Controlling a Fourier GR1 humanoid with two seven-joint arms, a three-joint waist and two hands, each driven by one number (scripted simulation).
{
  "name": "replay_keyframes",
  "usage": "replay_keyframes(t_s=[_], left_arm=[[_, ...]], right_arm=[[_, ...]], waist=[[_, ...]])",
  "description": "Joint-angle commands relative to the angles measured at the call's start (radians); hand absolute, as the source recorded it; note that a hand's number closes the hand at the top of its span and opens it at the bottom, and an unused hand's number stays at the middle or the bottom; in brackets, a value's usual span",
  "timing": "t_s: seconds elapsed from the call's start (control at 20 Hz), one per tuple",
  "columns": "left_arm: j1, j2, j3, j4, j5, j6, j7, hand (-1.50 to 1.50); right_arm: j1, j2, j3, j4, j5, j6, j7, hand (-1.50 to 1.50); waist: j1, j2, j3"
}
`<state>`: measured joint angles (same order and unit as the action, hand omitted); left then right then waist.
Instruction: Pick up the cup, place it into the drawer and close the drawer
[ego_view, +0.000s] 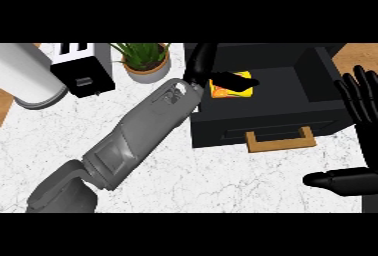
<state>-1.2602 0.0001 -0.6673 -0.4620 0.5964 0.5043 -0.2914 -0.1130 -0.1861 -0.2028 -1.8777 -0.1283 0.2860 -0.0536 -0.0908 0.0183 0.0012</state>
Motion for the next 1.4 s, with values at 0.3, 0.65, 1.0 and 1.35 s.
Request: replay_keyframes(t_s=[0.3,0.65,1.0,1.35], left_arm=[[0.008,0.0,0.04,-0.125,0.084,0.034,-0.081,-1.5],[0.01,0.058,0.142,-0.099,0.087,-0.026,-0.088,-1.5],[0.107,0.205,0.187,-0.285,0.084,-0.073,0.005,-1.5],[0.272,0.337,0.215,-0.537,0.083,-0.061,0.078,-1.5]], right_arm=[[0.047,-0.053,0.01,-0.035,-0.113,0.143,0.015,1.5],[0.12,-0.101,0.104,-0.202,0.039,0.165,0.091,1.5],[0.118,-0.121,0.119,-0.195,0.201,0.133,0.111,1.5],[0.047,-0.052,0.259,-0.055,0.502,-0.001,0.059,1.5]], waist=[[0.057,-0.015,-0.001],[0.077,-0.019,-0.002],[0.099,-0.023,-0.002],[0.124,-0.024,-0.001]])
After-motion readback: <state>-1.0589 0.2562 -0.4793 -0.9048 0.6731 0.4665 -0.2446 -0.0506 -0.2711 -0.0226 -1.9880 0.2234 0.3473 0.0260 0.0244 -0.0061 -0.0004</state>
